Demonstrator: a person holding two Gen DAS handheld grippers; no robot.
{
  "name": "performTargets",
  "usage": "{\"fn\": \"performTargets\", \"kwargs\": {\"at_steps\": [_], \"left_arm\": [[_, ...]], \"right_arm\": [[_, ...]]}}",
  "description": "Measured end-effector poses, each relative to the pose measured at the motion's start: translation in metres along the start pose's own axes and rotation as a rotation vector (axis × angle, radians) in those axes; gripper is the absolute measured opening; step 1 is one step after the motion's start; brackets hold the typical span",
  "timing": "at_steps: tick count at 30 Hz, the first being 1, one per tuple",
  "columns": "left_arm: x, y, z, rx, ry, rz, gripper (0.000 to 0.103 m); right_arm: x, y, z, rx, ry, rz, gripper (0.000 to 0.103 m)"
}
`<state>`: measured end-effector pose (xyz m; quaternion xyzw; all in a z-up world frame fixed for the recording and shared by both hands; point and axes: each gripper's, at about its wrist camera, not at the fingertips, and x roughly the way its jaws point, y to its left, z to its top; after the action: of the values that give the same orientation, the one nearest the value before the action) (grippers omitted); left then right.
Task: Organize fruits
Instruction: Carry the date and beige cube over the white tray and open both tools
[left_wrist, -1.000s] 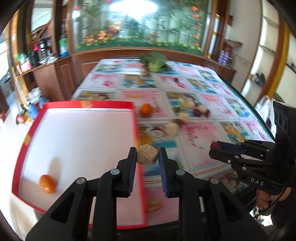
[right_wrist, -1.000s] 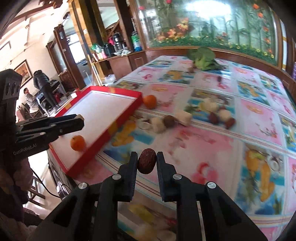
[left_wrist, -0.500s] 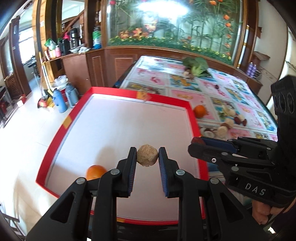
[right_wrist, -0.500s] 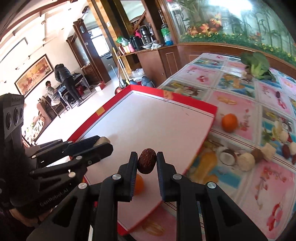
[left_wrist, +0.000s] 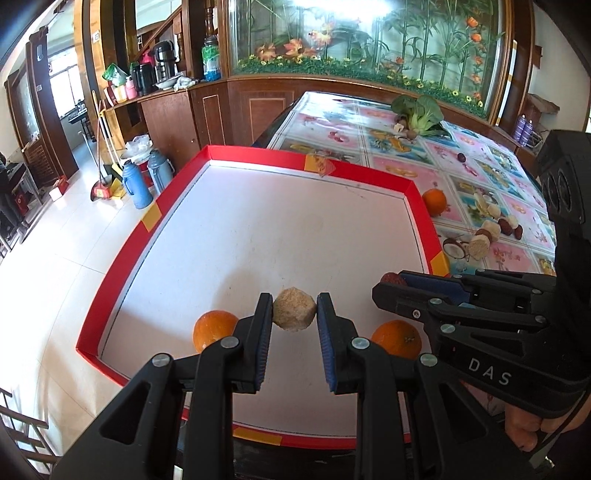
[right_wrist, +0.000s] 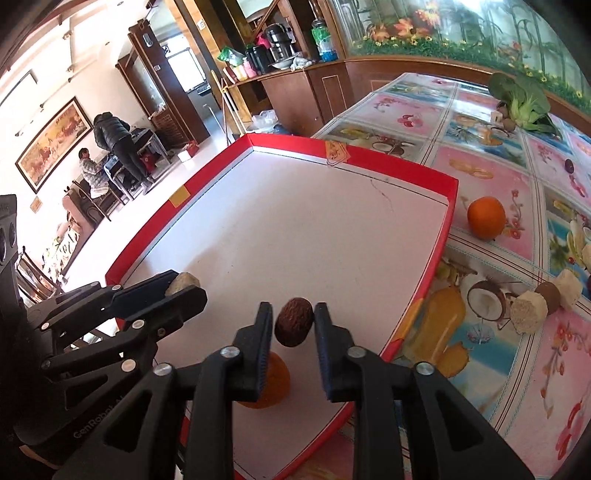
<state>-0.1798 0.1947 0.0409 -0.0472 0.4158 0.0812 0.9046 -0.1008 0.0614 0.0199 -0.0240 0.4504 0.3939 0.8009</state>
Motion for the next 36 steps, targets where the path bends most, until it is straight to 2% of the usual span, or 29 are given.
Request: {"fn": "performTargets", "kwargs": {"at_steps": [3, 5, 7, 12, 15, 17, 19, 22, 27, 31, 36], "left_arm": [[0.000, 0.003, -0.002, -0.007, 0.003, 0.011, 0.032], [-0.002, 0.007, -0.001, -0.017, -0.004, 0.018, 0.044], [-0.005, 0.010, 0.001, -0.025, -0.019, 0.023, 0.050], [-0.016, 0.012, 0.010, -0.005, -0.055, 0.047, 0.053], [-0.029, 0.028, 0.017, -0.003, -0.095, 0.131, 0.055], [-0.040, 0.051, 0.023, -0.041, -0.126, 0.208, 0.061], [-0.050, 0.069, 0.026, -0.083, -0.145, 0.262, 0.062], [-0.060, 0.085, 0.024, -0.122, -0.160, 0.304, 0.062], [-0.064, 0.085, 0.023, -0.114, -0.159, 0.318, 0.065], [-0.065, 0.078, 0.021, -0.128, -0.156, 0.295, 0.070], [-0.055, 0.053, 0.025, -0.073, -0.134, 0.252, 0.070]], "right_arm": [[-0.005, 0.003, 0.000, -0.008, -0.022, 0.013, 0.039], [-0.010, 0.003, 0.000, -0.017, -0.044, 0.027, 0.042], [-0.019, -0.001, -0.002, -0.017, -0.075, 0.047, 0.045], [-0.044, -0.025, -0.009, -0.012, -0.137, 0.030, 0.048], [-0.061, -0.048, -0.018, 0.003, -0.172, -0.032, 0.055], [-0.072, -0.067, -0.023, 0.032, -0.191, -0.082, 0.057], [-0.081, -0.086, -0.027, 0.074, -0.202, -0.106, 0.057], [-0.092, -0.107, -0.033, 0.118, -0.219, -0.147, 0.058], [-0.106, -0.140, -0.041, 0.204, -0.234, -0.191, 0.059], [-0.118, -0.159, -0.050, 0.246, -0.257, -0.214, 0.059], [-0.136, -0.187, -0.061, 0.307, -0.290, -0.253, 0.060]]}}
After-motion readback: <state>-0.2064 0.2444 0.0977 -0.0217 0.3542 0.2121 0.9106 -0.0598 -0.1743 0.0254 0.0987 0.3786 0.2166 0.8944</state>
